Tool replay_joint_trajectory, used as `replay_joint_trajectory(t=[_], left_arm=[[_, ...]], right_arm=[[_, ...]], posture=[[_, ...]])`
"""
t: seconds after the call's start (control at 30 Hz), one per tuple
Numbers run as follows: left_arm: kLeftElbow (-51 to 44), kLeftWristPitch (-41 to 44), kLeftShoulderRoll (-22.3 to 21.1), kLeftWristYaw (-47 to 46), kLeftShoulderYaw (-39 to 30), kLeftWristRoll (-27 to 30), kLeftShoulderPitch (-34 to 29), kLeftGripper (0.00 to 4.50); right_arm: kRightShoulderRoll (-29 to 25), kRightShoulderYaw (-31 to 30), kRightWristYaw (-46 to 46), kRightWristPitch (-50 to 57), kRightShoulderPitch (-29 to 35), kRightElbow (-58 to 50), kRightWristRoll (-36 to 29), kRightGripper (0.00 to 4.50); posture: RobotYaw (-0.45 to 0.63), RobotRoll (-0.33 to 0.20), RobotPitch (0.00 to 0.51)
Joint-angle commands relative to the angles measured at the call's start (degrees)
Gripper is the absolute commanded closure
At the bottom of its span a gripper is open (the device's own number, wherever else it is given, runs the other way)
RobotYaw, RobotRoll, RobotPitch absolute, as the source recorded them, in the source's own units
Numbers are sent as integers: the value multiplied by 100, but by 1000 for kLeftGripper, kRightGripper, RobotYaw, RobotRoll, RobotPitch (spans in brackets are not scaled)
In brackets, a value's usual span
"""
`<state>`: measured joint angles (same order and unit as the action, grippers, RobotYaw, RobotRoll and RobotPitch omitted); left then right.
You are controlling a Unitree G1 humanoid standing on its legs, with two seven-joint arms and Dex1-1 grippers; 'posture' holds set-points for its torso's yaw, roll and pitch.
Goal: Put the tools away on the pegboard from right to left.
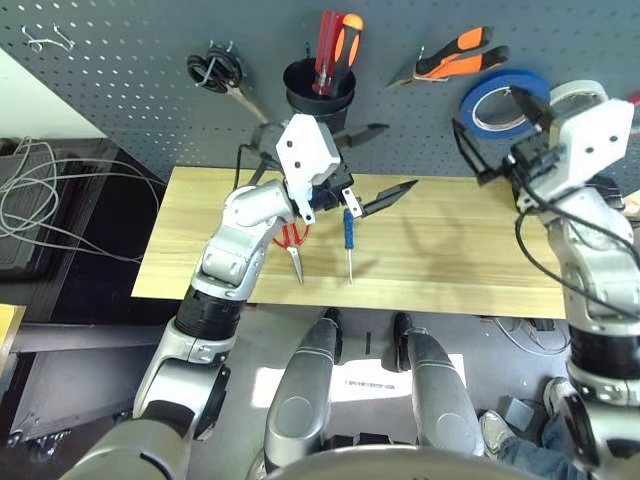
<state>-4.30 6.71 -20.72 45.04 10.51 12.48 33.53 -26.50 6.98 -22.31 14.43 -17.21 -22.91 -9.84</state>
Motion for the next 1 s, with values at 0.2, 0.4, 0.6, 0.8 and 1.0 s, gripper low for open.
replay_joint_trajectory(t=[0.2,0.4,0.6,0.8,1.0], left_arm=[[796,635,-84,-33,627,-789,71,0],[1878,1210,461,-539,653,-995,152,0],[2880,1743,867,-1076,539,-1205,359,0],[3961,1382,1016,-1794,511,-1657,676,0],[4756,1414,1158,-2130,547,-1925,868,0]], right_arm=[[-200,-341,-634,403,791,408,-147,29],[-93,-562,-1005,-129,1114,1686,-46,29],[-109,-728,-1316,-382,921,2408,29,29],[96,-899,-1358,-425,665,2632,46,29],[149,-1085,-1417,-389,611,2555,116,29]], posture=[[101,0,340],[106,0,347],[104,0,354],[100,0,359],[90,0,364]])
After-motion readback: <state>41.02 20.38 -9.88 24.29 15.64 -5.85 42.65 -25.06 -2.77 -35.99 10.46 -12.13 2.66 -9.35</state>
